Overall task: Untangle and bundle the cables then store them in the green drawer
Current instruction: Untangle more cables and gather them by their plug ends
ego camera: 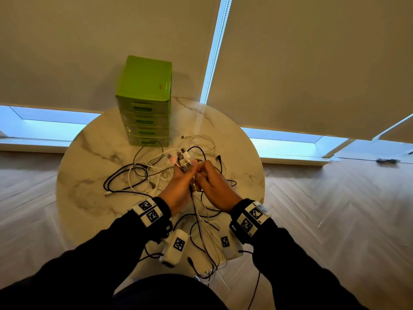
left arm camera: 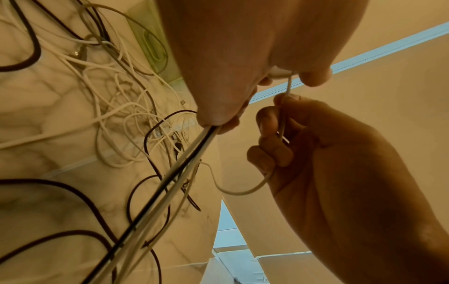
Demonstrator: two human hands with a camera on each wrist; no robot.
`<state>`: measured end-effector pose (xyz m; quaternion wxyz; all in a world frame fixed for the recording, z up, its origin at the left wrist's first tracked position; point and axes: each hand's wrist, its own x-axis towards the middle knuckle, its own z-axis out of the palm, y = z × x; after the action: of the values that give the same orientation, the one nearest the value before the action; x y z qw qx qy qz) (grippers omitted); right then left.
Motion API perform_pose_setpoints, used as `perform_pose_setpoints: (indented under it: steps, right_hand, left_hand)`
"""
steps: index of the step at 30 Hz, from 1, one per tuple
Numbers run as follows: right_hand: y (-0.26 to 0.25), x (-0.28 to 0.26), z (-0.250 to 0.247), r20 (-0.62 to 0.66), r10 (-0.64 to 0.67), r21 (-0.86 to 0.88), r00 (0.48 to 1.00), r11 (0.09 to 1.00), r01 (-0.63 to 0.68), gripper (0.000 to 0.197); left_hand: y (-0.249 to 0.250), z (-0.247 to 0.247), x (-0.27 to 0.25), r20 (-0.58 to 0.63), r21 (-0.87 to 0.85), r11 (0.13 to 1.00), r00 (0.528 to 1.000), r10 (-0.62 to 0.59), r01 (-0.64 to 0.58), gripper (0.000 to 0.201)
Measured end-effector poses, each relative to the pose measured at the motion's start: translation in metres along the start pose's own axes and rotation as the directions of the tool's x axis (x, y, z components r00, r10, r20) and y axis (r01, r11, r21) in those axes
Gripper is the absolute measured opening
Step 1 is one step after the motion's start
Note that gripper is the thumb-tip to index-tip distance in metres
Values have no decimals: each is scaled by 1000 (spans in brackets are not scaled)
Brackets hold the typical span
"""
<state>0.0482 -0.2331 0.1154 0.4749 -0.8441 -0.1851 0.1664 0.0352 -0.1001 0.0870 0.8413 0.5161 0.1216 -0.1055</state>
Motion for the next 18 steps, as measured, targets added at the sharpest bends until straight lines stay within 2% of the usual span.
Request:
perform_pose_setpoints:
  steps: [1, 3, 5, 10, 15, 18]
  right_hand:
    - [2, 0, 1, 8, -6, -9, 1000, 1000, 6, 7]
    - [5, 0, 1, 28, -20, -20, 999, 1000, 20, 7]
    - [8, 0, 2, 45, -33, -35, 998, 999, 35, 9]
    - [9, 1, 7, 66, -65, -78, 996, 995, 70, 7]
    - [10, 3, 10, 61, -78, -83, 995, 993, 82, 9]
    - [15, 7, 12, 92, -63, -78, 994, 994, 70, 16]
  left_hand:
    - [-1, -1, 0, 7, 20, 1000, 1000, 17, -17, 63]
    - [0, -5, 0, 49, 87, 995, 998, 48, -52, 76]
    - [1, -7, -1, 80, 141, 985, 993, 84, -95, 72]
    - [4, -11, 1, -57, 263, 962, 994, 96, -78, 61]
    - [6, -19, 10, -65, 403, 909, 987, 145, -107, 56]
    - [13, -17, 14, -167, 365, 923, 967, 193, -121, 57]
